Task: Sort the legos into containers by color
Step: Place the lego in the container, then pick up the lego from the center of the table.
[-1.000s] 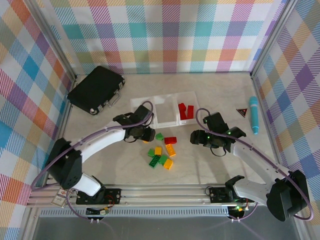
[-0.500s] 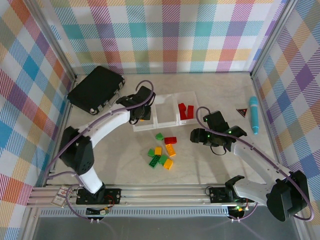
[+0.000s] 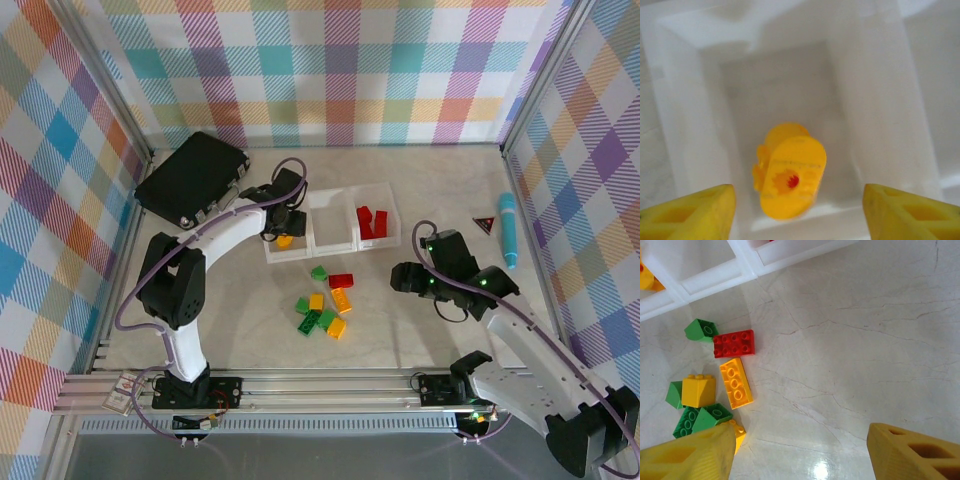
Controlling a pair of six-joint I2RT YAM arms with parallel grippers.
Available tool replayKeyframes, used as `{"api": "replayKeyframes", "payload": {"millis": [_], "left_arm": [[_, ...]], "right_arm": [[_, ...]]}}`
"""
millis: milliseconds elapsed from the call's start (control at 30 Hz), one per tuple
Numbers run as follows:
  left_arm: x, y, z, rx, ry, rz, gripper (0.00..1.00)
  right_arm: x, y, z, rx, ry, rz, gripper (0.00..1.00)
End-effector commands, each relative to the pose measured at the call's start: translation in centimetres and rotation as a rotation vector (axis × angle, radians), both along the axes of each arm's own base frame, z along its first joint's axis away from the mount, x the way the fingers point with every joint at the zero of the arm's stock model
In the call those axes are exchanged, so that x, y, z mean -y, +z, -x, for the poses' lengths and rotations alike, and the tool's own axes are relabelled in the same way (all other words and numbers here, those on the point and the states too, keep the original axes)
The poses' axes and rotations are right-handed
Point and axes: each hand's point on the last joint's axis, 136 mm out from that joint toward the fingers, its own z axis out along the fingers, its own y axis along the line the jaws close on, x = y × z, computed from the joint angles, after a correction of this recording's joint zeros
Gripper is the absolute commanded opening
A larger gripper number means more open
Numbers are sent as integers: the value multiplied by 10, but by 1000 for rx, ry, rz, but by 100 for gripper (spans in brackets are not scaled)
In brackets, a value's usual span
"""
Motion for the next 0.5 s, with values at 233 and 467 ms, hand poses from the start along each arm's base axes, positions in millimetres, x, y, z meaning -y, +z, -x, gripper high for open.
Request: {"api": "replayKeyframes", "payload": {"millis": [233,467], "left_arm": [[7,86,44,189,-118,207,85],[2,40,122,112,-190,318,88]], "right_arm": [[-9,-10,6,-57,23,-33,70],[-21,-24,5,-91,29,-86,70]]}}
